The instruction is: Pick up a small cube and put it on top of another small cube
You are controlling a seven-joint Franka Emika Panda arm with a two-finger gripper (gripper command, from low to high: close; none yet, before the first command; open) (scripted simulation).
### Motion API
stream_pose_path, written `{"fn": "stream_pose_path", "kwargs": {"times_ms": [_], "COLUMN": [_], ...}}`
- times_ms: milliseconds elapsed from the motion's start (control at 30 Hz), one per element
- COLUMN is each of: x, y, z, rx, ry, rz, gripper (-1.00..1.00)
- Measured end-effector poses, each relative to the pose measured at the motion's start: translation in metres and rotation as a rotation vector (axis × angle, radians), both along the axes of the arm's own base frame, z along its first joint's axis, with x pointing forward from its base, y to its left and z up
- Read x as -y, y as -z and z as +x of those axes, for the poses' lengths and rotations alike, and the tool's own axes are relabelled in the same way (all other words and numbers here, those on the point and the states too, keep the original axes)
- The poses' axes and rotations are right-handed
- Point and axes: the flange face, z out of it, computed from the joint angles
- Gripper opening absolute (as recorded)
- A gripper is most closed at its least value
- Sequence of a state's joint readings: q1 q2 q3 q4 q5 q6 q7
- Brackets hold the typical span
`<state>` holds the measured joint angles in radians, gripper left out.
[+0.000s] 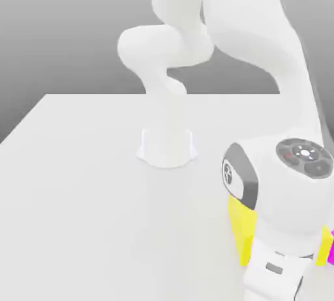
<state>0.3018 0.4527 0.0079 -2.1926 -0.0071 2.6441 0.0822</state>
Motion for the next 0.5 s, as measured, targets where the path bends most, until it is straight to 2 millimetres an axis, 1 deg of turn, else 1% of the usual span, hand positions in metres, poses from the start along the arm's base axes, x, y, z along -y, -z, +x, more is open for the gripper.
{"fn": "stream_pose_path", "kwargs": {"times_ms": [33, 67, 100, 167, 233, 267, 300, 367, 400, 500], "x": [-0.005, -0.025, -0.049, -0.1, -0.151, -0.167, -0.174, -0.18, -0.18, -0.18], "y": [-0.013, -0.024, -0.033, -0.05, -0.067, -0.067, -0.059, -0.033, -0.021, -0.021], "z": [-0.003, -0.012, -0.026, -0.06, -0.103, -0.119, -0.126, -0.132, -0.133, -0.133], "rx": [-0.001, -0.004, -0.007, -0.01, -0.007, -0.005, -0.003, -0.002, -0.001, -0.001], "ry": [-0.011, -0.057, -0.116, -0.247, -0.395, -0.444, -0.468, -0.487, -0.49, -0.49], "rz": [0.001, 0.004, 0.006, 0.006, -0.002, -0.007, -0.009, -0.012, -0.012, -0.012], "gripper": [-1.0, -1.0, -1.0, -1.0, -1.0, -1.0, -1.0, -1.0, 1.0, 1.0]}}
